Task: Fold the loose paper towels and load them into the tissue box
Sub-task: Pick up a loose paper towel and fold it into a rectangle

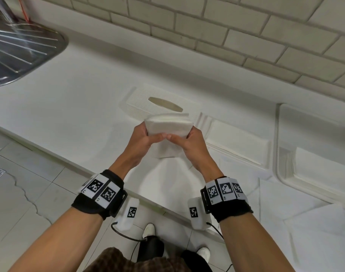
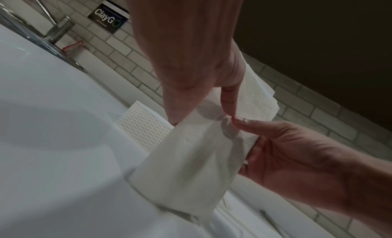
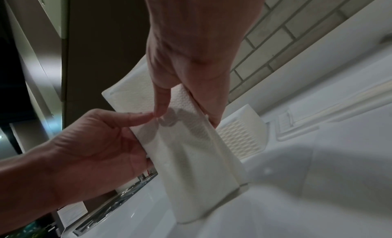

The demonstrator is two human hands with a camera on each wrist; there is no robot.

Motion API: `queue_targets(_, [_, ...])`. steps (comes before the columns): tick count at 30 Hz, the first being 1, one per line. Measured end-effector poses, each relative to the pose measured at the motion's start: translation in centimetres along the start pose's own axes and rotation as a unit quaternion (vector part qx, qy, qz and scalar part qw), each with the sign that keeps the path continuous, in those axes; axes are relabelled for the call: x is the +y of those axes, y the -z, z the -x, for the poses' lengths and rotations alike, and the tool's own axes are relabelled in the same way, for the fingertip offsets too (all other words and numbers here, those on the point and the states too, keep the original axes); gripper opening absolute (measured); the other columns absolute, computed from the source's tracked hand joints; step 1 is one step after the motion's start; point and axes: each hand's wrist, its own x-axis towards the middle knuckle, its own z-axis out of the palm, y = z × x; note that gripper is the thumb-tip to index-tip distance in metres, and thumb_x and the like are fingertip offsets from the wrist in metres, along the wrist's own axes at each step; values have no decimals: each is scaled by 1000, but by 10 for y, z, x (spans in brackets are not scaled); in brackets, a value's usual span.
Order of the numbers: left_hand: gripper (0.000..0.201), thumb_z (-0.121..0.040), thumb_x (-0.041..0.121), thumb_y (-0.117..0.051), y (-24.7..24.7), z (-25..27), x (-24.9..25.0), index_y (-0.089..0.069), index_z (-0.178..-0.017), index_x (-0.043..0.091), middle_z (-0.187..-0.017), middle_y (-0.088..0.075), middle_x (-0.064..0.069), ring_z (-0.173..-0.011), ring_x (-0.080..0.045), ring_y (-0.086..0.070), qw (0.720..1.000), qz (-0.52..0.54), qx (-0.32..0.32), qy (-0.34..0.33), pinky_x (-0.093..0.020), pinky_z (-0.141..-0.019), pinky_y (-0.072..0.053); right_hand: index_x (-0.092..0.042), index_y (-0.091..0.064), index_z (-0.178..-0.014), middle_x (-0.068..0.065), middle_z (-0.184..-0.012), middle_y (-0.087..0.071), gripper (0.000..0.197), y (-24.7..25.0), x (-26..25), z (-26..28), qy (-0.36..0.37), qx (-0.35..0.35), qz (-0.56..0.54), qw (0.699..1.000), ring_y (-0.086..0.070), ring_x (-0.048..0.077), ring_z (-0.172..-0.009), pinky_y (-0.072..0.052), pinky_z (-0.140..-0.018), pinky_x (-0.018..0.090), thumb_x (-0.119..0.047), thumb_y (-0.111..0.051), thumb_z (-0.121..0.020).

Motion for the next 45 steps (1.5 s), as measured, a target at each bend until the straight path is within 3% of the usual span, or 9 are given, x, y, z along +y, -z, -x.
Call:
queue_targets(12, [45,-79,6,-65,0,4,5,-56,-122,7,-115,-68,-12,-106,-22,-67,998,18,27,-47,-26,-83,-53,-19,-61,-113,-5,-102,-71,34,-3,-6,2,28,-2,-25,999,-70,9,-95,-56,-78,22,-8,-73,-83])
queue_targets(17, [50,-73,6,-67,2,7,-6,-57,-119,22,-117,-68,-9,-108,-23,-65,1000,8,18,-22,-29,-83,-53,-15,-62,-117,0,-106,-70,32,-7,5,3,-3,5,18,1000,-67,17,-101,-56,-85,31,-11,-70,-86])
queue_targets(22, [54,-70,4,-70,3,1,-2,-54,-121,11,-114,-67,-10,-104,-20,-66,998,33,44,-25,-25,-81,-53,-19,-65,-110,-3,-102,-72,25,-5,1,3,13,6,-9,1000,-69,15,-98,-57,-84,28,-12,-70,-86])
queue_targets(27, [40,-78,8,-71,2,0,-4,-62,-117,11,-111,-70,-10,-105,-30,-67,996,-64,52,-14,-37,-82,-56,-23,-65,-104,-6,-98,-72,26,2,-2,6,13,7,12,1000,-69,8,-89,-55,-76,23,-9,-73,-83])
queue_targets(32, [25,-75,11,-71,3,-5,25,-67,-99,7,-93,-70,-9,-82,-23,-67,975,-215,12,-60,-35,-72,-52,-11,-71,-95,-5,-78,-69,14,31,-45,4,85,13,17,996,-64,6,-72,-51,-68,21,-7,-73,-82])
queue_targets(37, [12,-75,8,-73,-16,-8,42,-66,-84,10,-81,-67,-10,-70,-27,-64,935,-345,-57,-64,-36,-62,-48,-20,-74,-90,-8,-76,-71,14,42,-60,3,32,-84,195,977,-67,4,-67,-52,-64,20,-17,-78,-78])
queue_targets(40, [14,-73,7,-77,-10,-9,44,-68,-82,15,-78,-69,2,-70,-15,-66,948,-308,-76,-25,-31,-65,-51,-22,-71,-78,-8,-72,-69,5,48,-51,4,5,-19,208,978,-66,5,-64,-51,-65,23,-19,-74,-81])
queue_targets(42, [22,-69,7,-81,7,-11,43,-72,-87,16,-83,-73,5,-75,-9,-69,968,-245,-49,8,-25,-68,-53,-18,-73,-86,-1,-84,-74,6,62,-47,5,-2,38,145,989,-70,15,-77,-56,-74,30,-19,-74,-81])
queue_targets(45, [54,-54,16,-88,32,-10,35,-71,-105,8,-101,-74,-6,-92,-19,-69,995,-77,-23,53,-30,-75,-53,-12,-71,-100,6,-101,-75,17,81,-39,7,-18,75,1,997,-72,24,-95,-57,-86,37,-13,-73,-83])
